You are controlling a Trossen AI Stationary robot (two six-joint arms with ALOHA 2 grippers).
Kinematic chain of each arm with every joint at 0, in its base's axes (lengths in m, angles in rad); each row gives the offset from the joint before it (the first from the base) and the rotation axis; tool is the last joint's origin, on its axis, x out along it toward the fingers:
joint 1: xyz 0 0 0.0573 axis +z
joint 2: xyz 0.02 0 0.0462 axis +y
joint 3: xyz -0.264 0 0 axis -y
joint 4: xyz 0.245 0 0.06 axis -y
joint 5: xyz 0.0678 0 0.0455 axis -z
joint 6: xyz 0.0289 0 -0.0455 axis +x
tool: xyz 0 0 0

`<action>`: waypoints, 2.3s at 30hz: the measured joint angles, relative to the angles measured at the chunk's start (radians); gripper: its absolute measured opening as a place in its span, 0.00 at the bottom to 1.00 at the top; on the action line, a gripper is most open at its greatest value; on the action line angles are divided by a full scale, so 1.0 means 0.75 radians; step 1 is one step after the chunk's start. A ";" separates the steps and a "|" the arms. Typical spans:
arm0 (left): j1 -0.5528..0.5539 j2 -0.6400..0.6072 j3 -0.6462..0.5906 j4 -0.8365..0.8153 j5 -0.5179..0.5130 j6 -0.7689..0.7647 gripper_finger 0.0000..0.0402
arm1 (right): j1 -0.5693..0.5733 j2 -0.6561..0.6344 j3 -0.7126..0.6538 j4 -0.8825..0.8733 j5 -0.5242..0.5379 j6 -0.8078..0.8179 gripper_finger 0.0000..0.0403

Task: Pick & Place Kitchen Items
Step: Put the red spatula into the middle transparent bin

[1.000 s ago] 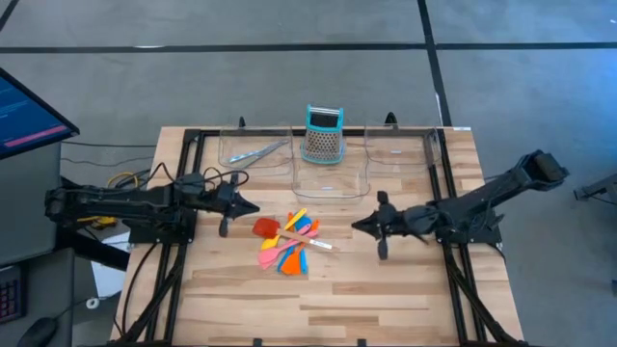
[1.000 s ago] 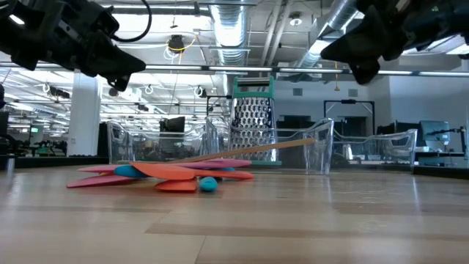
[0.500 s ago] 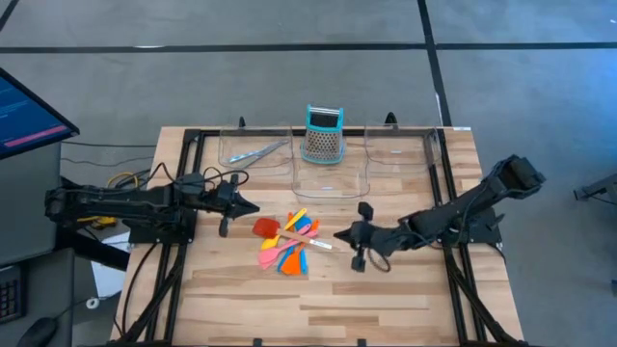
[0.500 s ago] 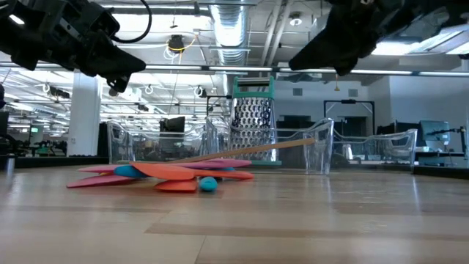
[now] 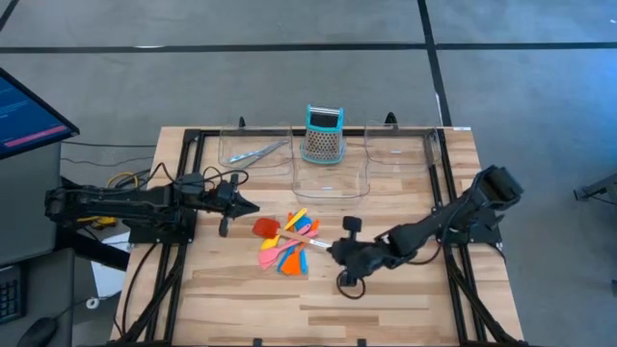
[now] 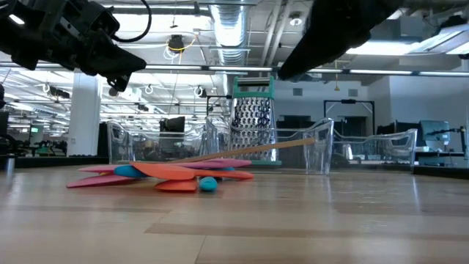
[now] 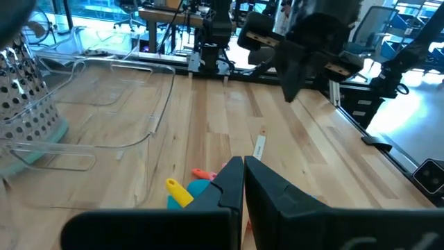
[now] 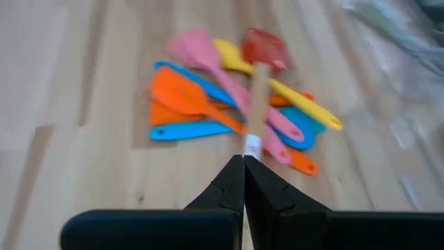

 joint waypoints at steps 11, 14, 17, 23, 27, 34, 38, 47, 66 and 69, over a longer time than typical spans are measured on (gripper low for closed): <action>0.000 0.000 0.000 0.000 0.000 0.000 0.01 | -0.121 0.119 0.156 -0.074 -0.195 0.062 0.00; 0.000 0.000 0.000 -0.001 0.000 0.000 0.01 | -0.115 0.172 0.199 -0.154 -0.148 0.118 0.00; 0.000 0.000 0.000 -0.001 0.000 0.000 0.01 | -0.089 0.230 0.256 -0.241 -0.049 0.131 0.00; 0.000 0.000 0.000 -0.001 0.000 0.000 0.01 | -0.055 0.349 0.403 -0.387 -0.048 0.176 0.00; 0.000 0.000 0.000 -0.001 0.000 0.000 0.01 | -0.055 0.376 0.490 -0.507 -0.168 0.171 0.00; 0.000 0.000 0.000 -0.002 0.000 -0.001 0.01 | -0.164 0.374 0.538 -0.551 -0.352 0.173 0.15; 0.000 0.000 0.000 -0.002 0.000 0.000 0.01 | -0.234 0.373 0.538 -0.569 -0.446 0.159 0.30; 0.000 0.000 0.000 -0.003 0.000 0.000 0.01 | -0.376 0.374 0.538 -0.590 -0.630 0.143 0.60; 0.000 0.000 0.000 -0.013 0.000 -0.001 0.01 | -0.438 0.482 0.536 -0.548 -0.769 0.071 0.64; 0.000 0.000 -0.009 -0.010 0.000 0.000 0.01 | -0.438 0.481 0.538 -0.519 -0.764 0.050 0.64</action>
